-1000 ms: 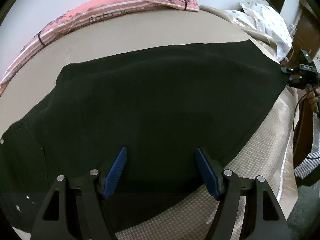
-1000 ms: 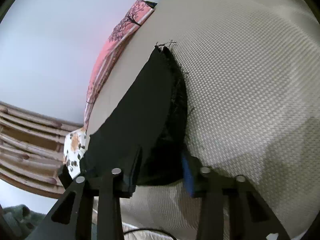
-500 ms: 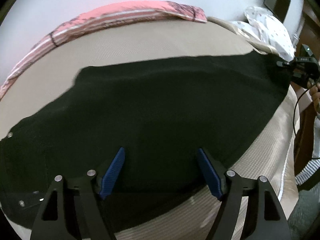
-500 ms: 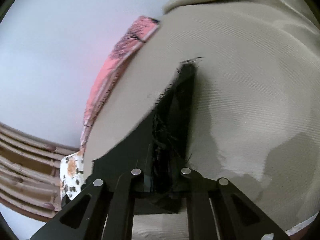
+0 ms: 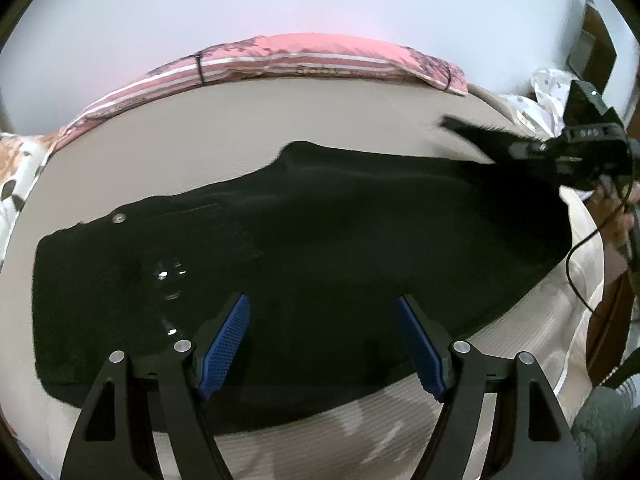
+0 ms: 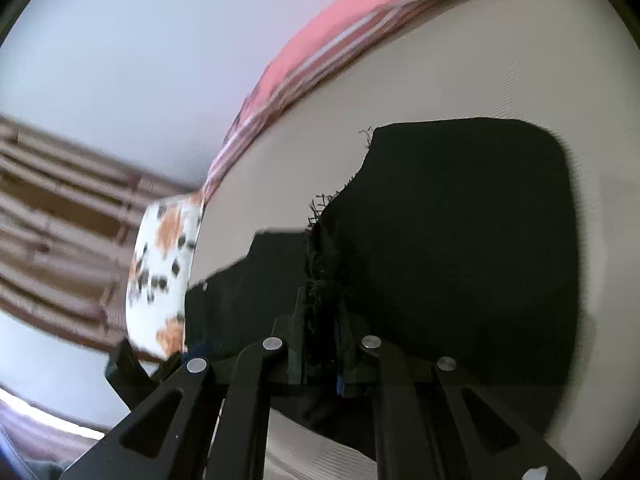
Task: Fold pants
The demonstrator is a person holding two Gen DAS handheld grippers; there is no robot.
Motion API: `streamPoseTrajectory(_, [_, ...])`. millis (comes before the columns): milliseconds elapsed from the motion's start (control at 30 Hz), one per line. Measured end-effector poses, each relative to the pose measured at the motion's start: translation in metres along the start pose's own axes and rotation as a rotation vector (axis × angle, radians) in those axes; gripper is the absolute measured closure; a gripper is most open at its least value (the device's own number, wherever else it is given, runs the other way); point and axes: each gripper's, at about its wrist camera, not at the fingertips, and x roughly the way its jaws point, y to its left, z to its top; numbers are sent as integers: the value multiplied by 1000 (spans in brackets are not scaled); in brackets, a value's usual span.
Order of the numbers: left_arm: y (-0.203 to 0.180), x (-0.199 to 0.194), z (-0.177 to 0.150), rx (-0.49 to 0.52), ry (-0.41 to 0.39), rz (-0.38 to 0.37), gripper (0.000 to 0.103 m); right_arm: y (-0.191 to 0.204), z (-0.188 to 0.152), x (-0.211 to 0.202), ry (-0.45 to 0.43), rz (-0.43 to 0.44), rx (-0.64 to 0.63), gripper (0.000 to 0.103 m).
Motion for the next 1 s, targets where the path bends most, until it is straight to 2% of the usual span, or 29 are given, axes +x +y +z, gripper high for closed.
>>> streamPoseTrajectory(233, [17,-1,-4,-98,12,-48,27,36,-33,70,167,-7,-127,93])
streamPoseTrajectory(433, [23,-7,1,-176,2,-159,28,58,-63,103,267,-133,-328,92])
streamPoseTrajectory(500, [26,-6,4,-215,8,-202,28,64,-71,111,294,-163,-388,87])
streamPoseTrajectory(567, [29,-3,9,-262,18,-248,28,68,-78,112,307,-160,-415,72])
streamPoseTrajectory(600, [30,-2,11,-279,24,-265,28,70,-80,109,312,-142,-410,68])
streamPoseTrajectory(667, [30,0,16,-306,36,-298,28,72,-81,98,301,-130,-410,64])
streamPoseTrajectory(767, [28,6,23,-358,68,-401,28,67,-77,63,240,-97,-377,64])
streamPoseTrajectory(867, [20,23,29,-427,143,-524,28,52,-71,29,154,-128,-314,57])
streamPoseTrajectory(967, [10,47,31,-499,246,-618,28,32,-67,1,84,-151,-247,56])
streamPoseTrajectory(1000, [8,54,31,-515,269,-629,28,24,-67,-6,66,-153,-217,56])
